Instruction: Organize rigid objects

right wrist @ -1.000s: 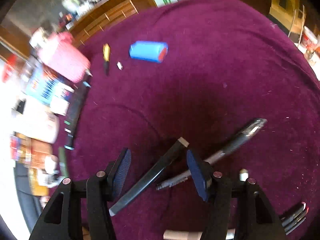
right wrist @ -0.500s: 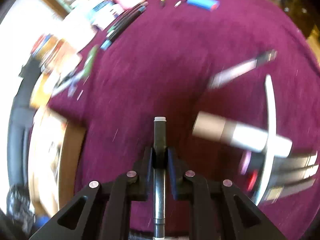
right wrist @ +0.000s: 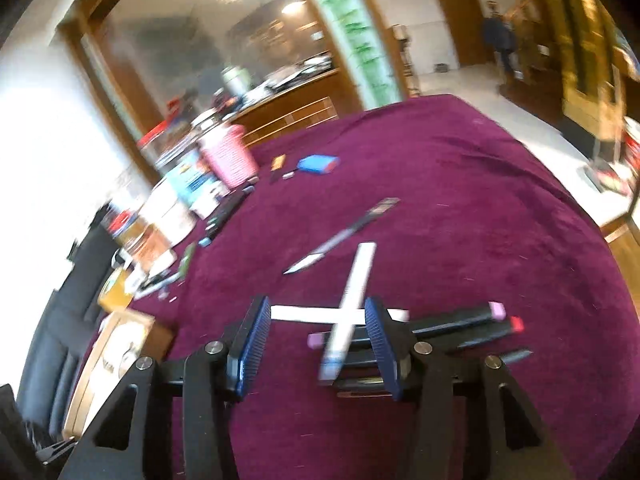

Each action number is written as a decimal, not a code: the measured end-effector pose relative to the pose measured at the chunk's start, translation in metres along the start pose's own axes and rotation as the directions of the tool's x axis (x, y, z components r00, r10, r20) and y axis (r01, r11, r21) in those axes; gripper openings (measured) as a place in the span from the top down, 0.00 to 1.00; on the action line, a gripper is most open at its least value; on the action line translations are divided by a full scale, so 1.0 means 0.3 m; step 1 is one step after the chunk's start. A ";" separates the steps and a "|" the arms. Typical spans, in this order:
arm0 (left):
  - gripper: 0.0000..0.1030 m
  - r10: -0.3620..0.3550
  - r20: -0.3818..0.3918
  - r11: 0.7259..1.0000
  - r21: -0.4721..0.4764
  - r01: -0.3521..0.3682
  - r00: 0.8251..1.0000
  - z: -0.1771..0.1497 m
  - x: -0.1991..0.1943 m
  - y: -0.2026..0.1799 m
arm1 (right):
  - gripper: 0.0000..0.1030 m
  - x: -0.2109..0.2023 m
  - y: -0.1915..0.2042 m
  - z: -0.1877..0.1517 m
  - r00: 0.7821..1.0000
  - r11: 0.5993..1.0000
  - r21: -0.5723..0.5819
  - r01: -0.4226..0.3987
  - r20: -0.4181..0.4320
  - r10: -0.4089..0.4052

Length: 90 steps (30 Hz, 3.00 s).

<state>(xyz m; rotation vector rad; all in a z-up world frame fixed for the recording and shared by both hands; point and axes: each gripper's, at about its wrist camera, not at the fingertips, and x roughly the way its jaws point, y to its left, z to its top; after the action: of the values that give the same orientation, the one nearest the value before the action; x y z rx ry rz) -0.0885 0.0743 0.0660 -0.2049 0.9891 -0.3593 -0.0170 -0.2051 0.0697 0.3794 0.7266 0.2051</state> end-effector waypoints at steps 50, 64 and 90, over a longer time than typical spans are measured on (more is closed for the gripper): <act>0.86 0.220 -0.004 0.945 -0.247 -0.214 0.975 -0.099 -0.241 0.512 | 0.49 -0.039 -0.058 -0.088 0.999 0.999 0.017 0.037 0.017 -0.037; 0.60 0.177 -0.051 0.924 -0.336 -0.184 0.983 0.012 -0.102 0.588 | 0.46 -0.157 0.026 -0.298 0.986 0.999 -0.032 -0.001 -0.164 -0.004; 0.41 0.152 0.202 0.943 -0.324 -0.081 0.968 -0.145 -0.401 0.541 | 0.89 -0.073 0.113 -0.420 0.974 0.988 -0.122 0.093 -0.193 -0.116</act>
<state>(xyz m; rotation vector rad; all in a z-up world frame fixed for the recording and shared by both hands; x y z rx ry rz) -0.1522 0.2701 0.0825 -0.4637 0.8255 -0.0638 -0.1205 -0.1475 0.0105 0.2140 0.9269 0.1849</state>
